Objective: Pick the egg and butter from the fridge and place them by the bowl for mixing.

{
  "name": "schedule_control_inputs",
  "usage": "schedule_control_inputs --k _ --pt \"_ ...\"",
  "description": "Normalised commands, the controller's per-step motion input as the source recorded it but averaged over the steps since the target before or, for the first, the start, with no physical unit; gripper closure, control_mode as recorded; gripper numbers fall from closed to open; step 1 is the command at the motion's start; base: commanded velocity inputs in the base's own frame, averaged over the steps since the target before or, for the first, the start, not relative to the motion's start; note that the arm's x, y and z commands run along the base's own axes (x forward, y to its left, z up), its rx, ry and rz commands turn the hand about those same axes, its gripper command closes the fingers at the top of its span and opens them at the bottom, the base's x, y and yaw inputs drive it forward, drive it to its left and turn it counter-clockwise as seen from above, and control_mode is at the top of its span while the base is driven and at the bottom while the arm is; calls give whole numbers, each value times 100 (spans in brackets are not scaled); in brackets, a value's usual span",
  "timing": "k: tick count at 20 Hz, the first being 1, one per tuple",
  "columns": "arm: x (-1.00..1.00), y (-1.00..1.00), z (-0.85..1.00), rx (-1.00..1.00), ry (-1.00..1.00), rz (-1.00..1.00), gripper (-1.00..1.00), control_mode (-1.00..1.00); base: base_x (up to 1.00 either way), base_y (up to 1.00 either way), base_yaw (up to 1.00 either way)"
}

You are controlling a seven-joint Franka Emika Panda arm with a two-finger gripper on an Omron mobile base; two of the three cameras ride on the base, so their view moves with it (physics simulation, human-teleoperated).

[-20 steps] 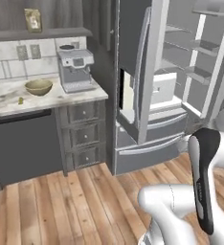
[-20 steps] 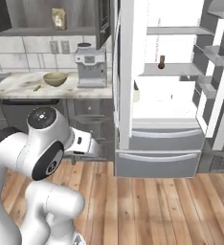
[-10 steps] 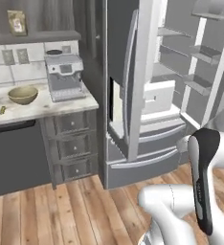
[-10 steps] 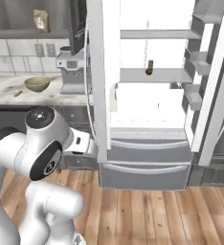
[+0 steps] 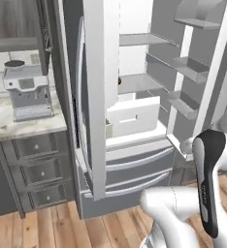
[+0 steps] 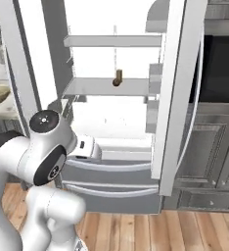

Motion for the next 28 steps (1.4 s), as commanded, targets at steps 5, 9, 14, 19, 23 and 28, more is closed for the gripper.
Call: schedule_control_inputs --k 5,9,14,19,23,28 --pt "0 0 0 0 0 0 -100 100 100 -35 0" --pt "0 0 0 0 0 0 -100 100 100 -2 0" --pt "0 0 0 0 0 0 -100 100 100 16 2" --pt "0 0 0 0 0 0 -100 100 94 -23 14" --pt "0 0 0 0 0 0 -100 100 100 0 0" --pt "0 0 0 0 0 0 -100 100 100 0 0"
